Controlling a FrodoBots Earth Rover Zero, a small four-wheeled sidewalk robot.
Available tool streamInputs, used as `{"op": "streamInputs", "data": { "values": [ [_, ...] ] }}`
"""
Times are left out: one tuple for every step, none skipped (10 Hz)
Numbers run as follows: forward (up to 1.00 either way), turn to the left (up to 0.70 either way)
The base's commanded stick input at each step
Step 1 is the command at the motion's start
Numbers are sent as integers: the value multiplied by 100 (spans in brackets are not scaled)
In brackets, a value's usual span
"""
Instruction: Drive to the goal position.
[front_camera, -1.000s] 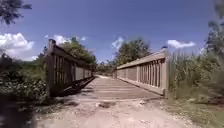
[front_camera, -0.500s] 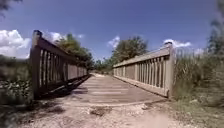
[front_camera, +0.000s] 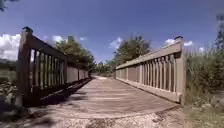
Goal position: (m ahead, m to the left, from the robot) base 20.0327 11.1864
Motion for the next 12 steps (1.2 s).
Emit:
{"op": "streamInputs", "data": {
  "values": [
    [70,0],
    [70,0],
    [70,0],
    [70,0],
    [70,0],
    [70,0],
    [70,0],
    [70,0],
    [70,0],
    [70,0],
    [70,0],
    [70,0]
  ]
}}
